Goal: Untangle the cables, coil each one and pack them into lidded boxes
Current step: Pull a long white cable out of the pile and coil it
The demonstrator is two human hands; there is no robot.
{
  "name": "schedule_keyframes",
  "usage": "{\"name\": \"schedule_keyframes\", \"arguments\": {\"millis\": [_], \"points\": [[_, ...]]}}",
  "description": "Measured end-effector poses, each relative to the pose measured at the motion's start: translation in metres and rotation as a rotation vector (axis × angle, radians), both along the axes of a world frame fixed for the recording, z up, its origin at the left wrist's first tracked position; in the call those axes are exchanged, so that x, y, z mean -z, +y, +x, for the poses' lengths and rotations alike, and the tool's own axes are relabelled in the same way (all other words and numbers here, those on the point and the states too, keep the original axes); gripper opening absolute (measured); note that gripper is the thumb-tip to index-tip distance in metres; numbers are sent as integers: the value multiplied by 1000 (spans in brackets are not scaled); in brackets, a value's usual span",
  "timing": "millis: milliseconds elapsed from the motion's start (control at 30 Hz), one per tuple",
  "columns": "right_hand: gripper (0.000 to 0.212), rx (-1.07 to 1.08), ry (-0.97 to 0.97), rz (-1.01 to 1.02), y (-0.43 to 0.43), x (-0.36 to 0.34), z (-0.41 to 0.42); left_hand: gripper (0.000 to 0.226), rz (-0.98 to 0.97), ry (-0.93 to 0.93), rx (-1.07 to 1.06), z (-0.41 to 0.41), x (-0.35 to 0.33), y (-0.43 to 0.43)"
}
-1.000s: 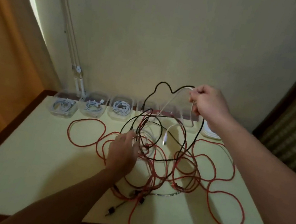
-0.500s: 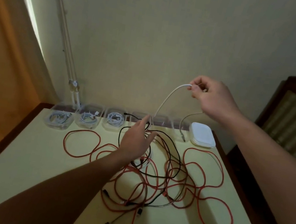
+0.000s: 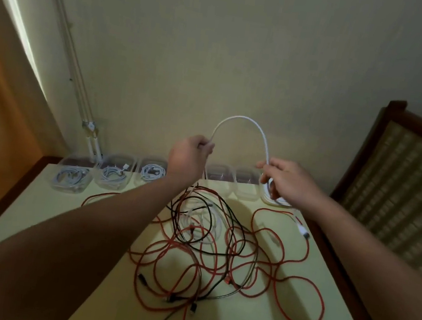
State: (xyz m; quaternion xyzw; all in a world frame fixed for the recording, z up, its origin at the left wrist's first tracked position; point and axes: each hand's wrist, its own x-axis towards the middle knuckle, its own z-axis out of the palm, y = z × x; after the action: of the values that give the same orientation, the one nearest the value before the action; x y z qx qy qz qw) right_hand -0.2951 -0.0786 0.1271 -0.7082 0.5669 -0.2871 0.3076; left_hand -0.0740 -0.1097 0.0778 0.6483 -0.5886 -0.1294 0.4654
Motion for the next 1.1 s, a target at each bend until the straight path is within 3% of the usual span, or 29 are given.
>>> {"name": "schedule_keyframes", "arguments": {"millis": [100,300,467,533,667,800,967,1033,1100], "points": [[30,31,45,18,-1,22,20,19,-90,58,37,-4,-24,-3],[23,26,-132,9,-6,38,70,18,-223,88,171,-17,-58,9],[33,66,-83,-51,-12,40,89,19,-263,112,205,-16,-53,27],[34,102,-98,-49,-17,34,87,23,-216,101,164,-10,-37,33],[28,149,-316,-54,-23,13,77,28,30,29,197,2,14,44],[28,88,-674,67,-22,-16,66,34,257,-98,299,7,57,45],[28,61,-878,131,-23,-35,48,24,307,-75,239,5,75,33],[27,57,-911,154,-22,-37,39,11,303,-22,218,4,74,27],[27,75,-895,165,-22,-34,30,14,292,-20,185,3,71,22]]}}
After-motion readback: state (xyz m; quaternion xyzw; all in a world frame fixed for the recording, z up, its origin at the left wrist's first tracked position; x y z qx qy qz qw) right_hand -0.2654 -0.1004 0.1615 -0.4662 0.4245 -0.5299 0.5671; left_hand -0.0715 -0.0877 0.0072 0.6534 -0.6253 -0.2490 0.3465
